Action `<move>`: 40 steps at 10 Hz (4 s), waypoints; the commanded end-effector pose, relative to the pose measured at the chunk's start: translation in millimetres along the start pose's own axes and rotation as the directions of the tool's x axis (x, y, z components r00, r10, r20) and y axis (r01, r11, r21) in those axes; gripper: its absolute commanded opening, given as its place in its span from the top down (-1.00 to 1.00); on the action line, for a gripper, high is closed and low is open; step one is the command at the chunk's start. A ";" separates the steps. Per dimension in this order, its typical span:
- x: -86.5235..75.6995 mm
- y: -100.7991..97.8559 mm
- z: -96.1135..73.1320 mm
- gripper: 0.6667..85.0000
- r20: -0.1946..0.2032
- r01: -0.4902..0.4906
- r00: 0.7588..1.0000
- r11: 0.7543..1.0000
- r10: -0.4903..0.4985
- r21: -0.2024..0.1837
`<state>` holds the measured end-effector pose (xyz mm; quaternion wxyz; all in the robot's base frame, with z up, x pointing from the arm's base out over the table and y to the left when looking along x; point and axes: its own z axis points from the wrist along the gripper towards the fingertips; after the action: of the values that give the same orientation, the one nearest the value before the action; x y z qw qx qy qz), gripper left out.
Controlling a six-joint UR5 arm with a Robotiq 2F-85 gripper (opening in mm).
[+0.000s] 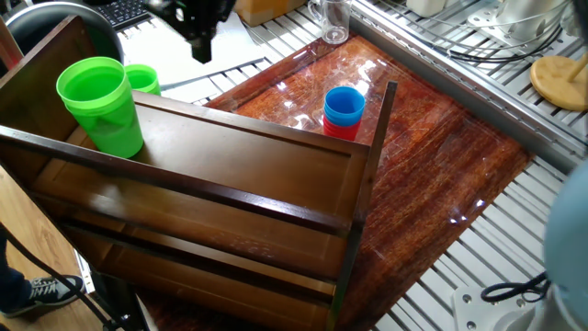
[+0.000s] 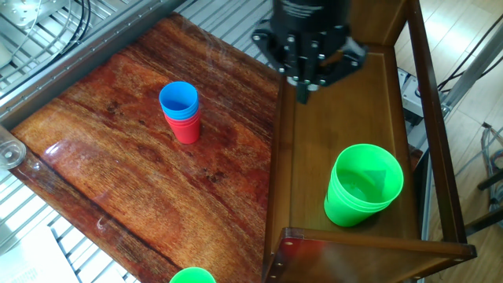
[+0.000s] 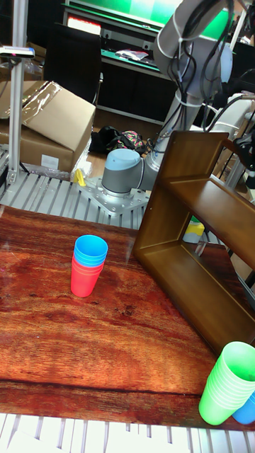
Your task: Take the cups off the shelf and stack them together
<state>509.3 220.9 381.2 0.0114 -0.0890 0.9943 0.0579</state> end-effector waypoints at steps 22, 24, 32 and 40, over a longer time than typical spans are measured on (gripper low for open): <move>-35.4 32.8 -29.3 0.71 -0.010 0.059 0.998 0.998 -0.058 0.039; -26.9 17.8 -14.7 0.98 0.042 0.076 0.996 0.997 -0.077 0.018; 4.0 -17.1 1.5 0.98 0.042 0.207 0.977 0.978 -0.208 0.034; -14.1 48.1 -10.3 0.98 0.030 -0.004 1.000 0.998 0.006 -0.065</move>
<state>515.6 244.2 395.3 0.0268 -0.1153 0.9905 0.0698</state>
